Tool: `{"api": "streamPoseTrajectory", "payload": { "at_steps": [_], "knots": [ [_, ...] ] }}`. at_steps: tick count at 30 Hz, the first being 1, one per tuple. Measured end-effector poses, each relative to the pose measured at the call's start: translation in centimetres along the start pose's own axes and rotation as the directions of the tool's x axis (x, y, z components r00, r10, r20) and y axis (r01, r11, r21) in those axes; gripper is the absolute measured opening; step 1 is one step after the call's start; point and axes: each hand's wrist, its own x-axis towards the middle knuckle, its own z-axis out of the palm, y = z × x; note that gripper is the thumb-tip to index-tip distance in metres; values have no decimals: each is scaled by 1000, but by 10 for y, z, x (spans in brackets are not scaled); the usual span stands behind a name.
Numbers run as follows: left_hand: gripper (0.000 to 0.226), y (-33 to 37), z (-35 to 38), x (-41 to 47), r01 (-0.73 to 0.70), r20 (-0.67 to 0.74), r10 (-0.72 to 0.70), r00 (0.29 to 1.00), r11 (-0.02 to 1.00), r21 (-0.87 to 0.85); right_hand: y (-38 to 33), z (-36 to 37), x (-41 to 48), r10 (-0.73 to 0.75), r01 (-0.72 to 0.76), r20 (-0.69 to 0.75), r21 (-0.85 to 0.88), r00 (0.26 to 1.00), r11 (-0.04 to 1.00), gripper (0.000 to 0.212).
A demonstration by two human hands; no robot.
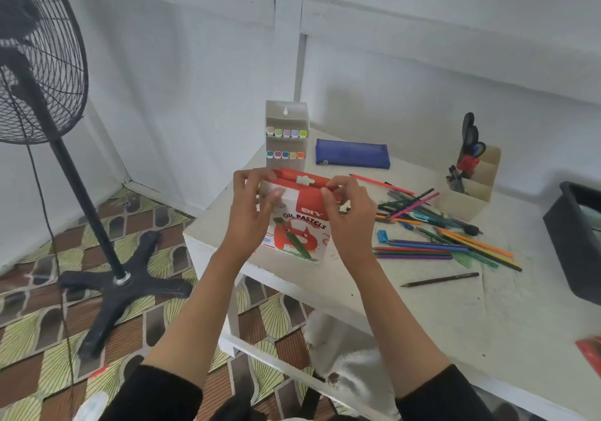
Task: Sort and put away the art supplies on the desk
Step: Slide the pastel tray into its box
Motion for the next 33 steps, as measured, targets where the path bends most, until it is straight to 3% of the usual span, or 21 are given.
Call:
{"api": "streamPoseTrajectory", "payload": {
  "at_steps": [6, 10, 14, 18, 22, 25, 27, 31, 33],
  "knots": [
    [11, -2, -4, 0, -13, -14, 13, 1000, 999, -32, 11, 5, -12, -267, 249, -72, -196, 961, 948, 26],
    [5, -3, -7, -1, -5, -7, 5, 1000, 999, -39, 16, 3, -11, -234, 229, -21, -146, 972, 962, 33],
    [12, -6, -5, -1, 19, -6, -19, 1000, 999, -32, 19, 3, -15, -205, 203, -5, -116, 979, 972, 22],
    [8, -10, -5, 1, 66, -44, -74, 996, 985, -160, 27, 0, -20, -200, 201, 28, -63, 979, 978, 25],
    [27, -10, -4, -3, 107, -39, -126, 991, 941, -320, 30, 0, -20, -104, 102, 58, 25, 993, 994, 28],
    [21, -19, -2, -4, 153, 31, -150, 988, 954, -259, 30, 2, -21, -26, 22, 69, 60, 997, 998, 23],
    [34, -24, 2, -9, 110, 55, -103, 993, 982, -153, 27, 2, -23, 8, -15, 76, 90, 997, 996, 23],
    [99, -32, 25, -27, 12, 86, -10, 996, 1000, -18, 22, 1, -22, 105, -111, 62, 114, 993, 987, 15],
    [118, -36, 38, -31, 8, 120, -23, 992, 992, 122, 20, 1, -18, 143, -148, 49, 127, 988, 981, 14]
  ]
}}
